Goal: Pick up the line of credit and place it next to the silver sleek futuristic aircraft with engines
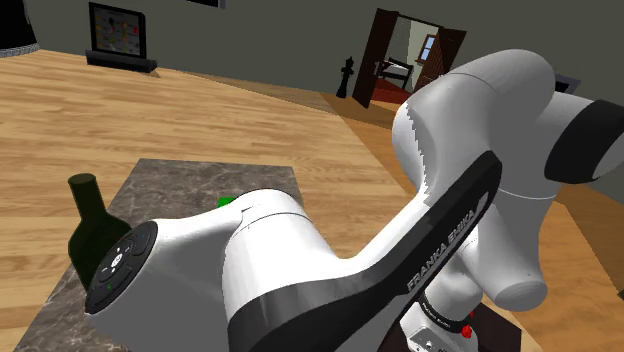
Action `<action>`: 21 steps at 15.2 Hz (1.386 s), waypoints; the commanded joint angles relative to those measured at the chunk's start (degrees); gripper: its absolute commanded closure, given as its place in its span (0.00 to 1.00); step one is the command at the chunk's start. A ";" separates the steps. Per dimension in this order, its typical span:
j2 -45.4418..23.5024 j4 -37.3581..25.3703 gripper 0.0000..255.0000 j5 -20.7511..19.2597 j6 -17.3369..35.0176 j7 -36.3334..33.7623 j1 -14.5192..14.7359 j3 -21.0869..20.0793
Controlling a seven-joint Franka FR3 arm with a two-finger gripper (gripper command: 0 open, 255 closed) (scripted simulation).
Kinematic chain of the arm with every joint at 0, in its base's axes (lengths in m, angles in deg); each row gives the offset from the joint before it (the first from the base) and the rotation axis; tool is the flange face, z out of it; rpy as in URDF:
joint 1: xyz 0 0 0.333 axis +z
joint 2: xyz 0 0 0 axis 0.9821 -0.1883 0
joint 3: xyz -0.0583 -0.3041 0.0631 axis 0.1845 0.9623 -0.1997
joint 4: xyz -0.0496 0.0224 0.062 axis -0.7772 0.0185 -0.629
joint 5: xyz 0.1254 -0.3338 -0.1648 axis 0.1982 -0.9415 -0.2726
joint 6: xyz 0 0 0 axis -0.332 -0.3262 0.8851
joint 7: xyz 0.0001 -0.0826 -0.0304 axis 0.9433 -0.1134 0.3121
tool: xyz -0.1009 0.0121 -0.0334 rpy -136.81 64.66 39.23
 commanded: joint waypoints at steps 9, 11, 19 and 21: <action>-3.63 3.41 1.00 -1.42 6.76 -0.41 0.49 0.47; -4.49 3.92 1.00 -1.75 8.06 -0.52 0.61 0.61; -7.04 5.05 1.00 -2.74 11.53 -0.87 1.00 1.04; -7.04 5.05 1.00 -2.74 11.53 -0.87 1.00 1.04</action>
